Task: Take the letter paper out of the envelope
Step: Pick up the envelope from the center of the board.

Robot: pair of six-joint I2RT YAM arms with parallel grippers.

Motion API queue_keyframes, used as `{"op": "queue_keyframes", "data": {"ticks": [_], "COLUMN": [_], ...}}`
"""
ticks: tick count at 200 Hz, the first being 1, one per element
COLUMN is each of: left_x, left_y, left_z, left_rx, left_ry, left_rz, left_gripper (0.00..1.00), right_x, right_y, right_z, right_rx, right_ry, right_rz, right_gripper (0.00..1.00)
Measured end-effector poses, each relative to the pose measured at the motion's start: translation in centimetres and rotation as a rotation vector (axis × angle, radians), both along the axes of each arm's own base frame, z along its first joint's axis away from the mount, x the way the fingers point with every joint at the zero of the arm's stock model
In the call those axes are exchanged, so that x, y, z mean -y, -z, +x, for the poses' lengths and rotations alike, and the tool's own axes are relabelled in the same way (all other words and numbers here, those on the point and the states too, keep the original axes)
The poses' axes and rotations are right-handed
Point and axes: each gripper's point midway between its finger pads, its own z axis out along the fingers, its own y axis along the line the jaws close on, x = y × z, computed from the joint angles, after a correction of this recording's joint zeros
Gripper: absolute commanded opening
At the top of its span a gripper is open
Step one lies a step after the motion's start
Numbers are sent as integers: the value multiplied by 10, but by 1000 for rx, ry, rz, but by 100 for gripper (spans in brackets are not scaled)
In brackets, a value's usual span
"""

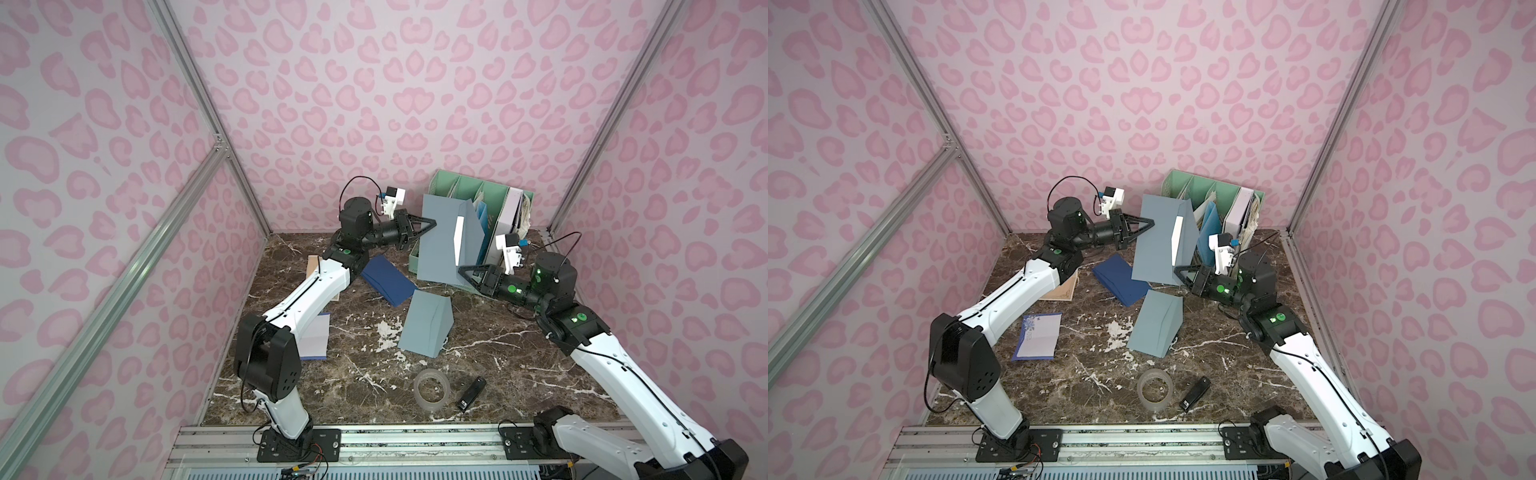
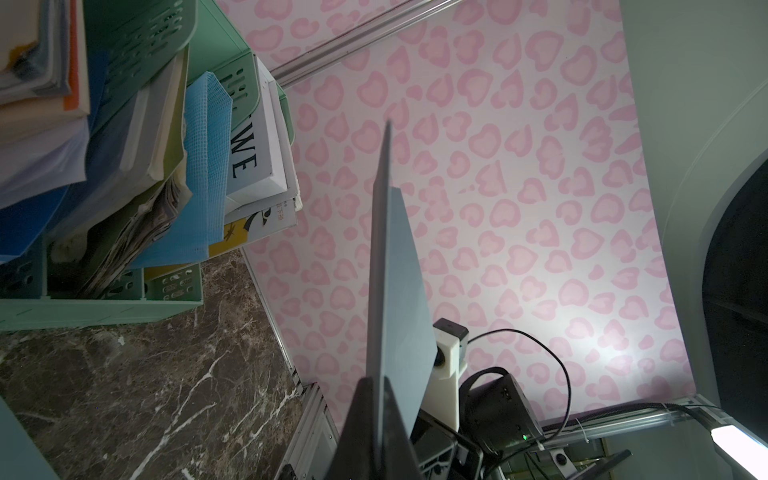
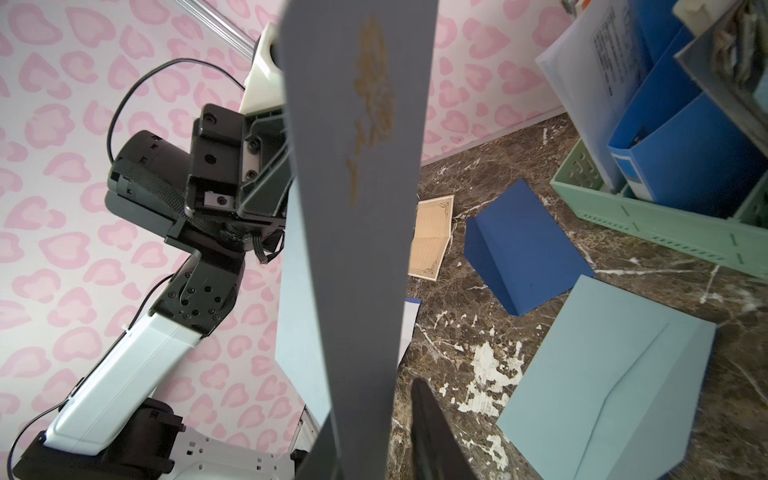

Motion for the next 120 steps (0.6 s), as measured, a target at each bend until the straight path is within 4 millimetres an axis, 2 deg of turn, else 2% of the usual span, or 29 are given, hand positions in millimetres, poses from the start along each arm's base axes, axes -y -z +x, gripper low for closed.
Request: {"op": "queue_keyframes", "data": {"ticks": [24,66,116,120], "left_x": [0,2,3,3], "left_y": [1,6,7,8], "left_z": [1,4,6,6], "left_rx": [-1,-9,-6,-8], "left_ry": [-1,0,-1,-1], "left_rz": [1,3,-2,-2], "left_gripper": [0,0,0,4], "right_x": [3,12,11,10], "right_y": [-2,-9,-5,-5], "right_z": [1,5,8,8], "right_rx": [-6,-9,-22,-26], "right_ry": [13,35,24,23], "right_rz": [12,44,71,74], "right_gripper": [0,0,0,0]}}
